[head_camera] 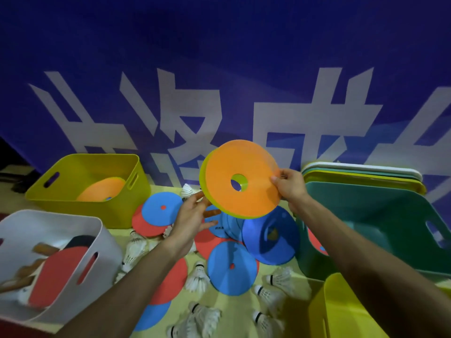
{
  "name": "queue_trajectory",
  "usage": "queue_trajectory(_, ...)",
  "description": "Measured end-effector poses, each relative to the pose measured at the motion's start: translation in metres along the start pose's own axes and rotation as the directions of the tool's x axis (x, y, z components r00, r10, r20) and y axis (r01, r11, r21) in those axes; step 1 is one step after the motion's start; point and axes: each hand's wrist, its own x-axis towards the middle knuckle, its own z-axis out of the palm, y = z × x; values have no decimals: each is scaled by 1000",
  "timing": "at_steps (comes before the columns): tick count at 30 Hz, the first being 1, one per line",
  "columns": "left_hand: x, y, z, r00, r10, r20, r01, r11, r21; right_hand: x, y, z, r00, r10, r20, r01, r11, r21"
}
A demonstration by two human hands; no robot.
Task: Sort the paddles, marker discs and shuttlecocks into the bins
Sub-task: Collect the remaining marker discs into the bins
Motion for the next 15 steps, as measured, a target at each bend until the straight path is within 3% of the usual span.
queue_trajectory(5,-9,-2,-9,1000,13,-3,-13,987,-161,-10,6,8,1000,24,4,-24,999,-30)
queue_trajectory(15,12,-4,-66,997,73,-21,-74,994,-78,-24,-14,45,997,62,-35,-65,995,-76)
